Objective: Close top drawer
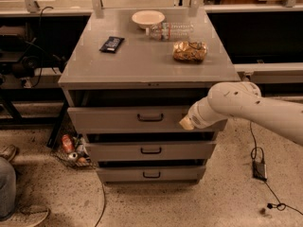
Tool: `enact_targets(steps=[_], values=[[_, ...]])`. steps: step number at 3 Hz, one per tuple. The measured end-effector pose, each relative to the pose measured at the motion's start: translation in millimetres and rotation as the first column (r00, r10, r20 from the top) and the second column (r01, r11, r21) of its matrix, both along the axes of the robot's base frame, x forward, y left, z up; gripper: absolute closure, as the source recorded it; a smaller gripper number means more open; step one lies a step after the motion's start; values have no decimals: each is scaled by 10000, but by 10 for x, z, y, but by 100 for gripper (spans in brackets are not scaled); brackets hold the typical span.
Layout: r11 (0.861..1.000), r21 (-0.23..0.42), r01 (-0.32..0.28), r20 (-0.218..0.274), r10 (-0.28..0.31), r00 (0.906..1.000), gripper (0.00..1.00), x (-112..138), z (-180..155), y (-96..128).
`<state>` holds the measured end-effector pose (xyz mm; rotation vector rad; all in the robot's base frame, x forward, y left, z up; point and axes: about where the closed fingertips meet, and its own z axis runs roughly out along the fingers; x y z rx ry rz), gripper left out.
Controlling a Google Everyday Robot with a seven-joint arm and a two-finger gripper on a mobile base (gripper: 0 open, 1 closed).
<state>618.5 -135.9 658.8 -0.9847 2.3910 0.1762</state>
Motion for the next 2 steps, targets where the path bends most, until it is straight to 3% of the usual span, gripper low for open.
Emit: enact_targets(steps=[1,2], values=[[10000,-39,58,493,-56,9988,100,232,57,-56],[10000,-18,95,623,-94,9980,100,278,80,-67]])
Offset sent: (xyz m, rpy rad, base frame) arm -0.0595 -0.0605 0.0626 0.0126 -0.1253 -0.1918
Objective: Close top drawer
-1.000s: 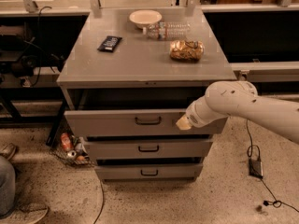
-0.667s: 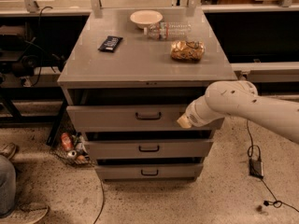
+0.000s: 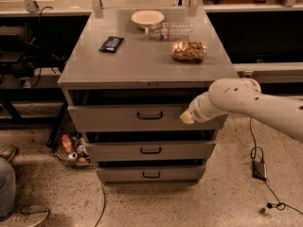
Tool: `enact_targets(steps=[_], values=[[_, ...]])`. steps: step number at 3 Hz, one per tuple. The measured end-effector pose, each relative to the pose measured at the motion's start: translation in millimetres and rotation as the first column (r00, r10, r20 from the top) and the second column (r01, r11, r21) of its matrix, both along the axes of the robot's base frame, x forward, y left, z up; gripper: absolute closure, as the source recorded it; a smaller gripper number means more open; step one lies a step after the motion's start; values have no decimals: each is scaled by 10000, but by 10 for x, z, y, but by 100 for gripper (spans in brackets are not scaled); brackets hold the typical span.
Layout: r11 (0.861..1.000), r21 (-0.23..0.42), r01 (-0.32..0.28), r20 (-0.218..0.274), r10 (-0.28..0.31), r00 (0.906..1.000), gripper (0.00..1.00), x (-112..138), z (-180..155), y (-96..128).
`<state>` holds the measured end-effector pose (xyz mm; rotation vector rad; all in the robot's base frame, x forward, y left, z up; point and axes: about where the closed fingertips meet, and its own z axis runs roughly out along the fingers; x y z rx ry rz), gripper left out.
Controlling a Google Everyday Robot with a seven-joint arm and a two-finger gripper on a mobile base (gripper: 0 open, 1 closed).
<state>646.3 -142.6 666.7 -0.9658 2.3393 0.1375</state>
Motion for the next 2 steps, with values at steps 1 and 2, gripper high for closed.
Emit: enact_targets(steps=[1,2], values=[[9991,90,421,4,-421,9991,100,-229,110,-94],[9859,475,1602,-92,-1599,9871,100,-870,399,-353]])
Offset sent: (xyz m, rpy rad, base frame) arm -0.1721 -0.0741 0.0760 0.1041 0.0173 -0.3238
